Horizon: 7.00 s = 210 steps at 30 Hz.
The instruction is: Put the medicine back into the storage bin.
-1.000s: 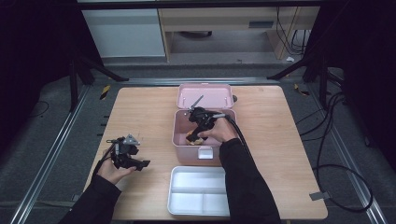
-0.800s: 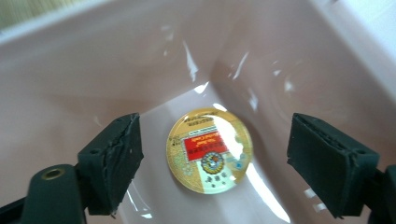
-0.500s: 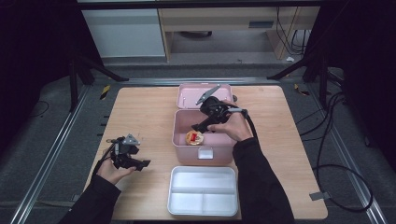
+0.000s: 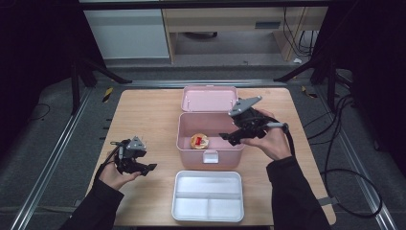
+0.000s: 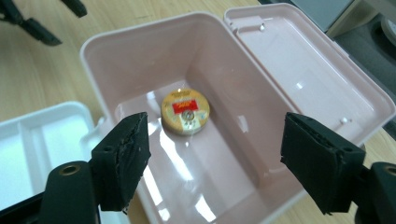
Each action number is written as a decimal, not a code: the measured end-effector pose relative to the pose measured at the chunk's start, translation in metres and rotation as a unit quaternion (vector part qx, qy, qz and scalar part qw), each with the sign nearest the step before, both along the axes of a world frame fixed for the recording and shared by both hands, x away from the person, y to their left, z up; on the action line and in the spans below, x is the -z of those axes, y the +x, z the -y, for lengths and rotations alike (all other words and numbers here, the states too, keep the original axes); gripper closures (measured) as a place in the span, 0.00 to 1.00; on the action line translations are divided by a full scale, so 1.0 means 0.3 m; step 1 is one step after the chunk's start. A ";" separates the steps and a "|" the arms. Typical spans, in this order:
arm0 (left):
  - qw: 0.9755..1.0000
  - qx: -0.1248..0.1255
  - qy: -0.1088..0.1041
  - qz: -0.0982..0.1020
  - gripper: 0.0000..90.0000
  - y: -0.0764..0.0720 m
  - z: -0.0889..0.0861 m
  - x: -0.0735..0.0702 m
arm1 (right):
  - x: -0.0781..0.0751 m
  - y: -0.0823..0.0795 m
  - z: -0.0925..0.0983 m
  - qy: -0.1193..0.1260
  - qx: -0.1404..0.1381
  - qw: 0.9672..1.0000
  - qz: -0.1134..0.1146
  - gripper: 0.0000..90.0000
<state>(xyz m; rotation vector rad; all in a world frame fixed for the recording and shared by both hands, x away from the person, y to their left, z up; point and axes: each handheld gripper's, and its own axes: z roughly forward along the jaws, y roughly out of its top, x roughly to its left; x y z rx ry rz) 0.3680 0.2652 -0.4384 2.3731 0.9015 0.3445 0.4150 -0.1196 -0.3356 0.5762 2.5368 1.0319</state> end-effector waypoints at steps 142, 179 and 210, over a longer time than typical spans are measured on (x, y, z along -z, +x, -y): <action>0.930 0.342 0.136 -0.021 0.98 0.256 0.385 -0.492 | -0.122 0.023 0.030 -0.122 -0.183 0.975 -0.040 0.99; 0.932 0.323 0.147 -0.077 0.98 0.462 0.432 -0.269 | 0.110 0.268 0.019 -0.153 -0.168 0.970 -0.090 0.96; 0.980 0.186 0.064 -0.016 0.55 0.417 0.298 -0.359 | 0.053 0.220 0.114 -0.017 0.044 0.998 -0.048 0.49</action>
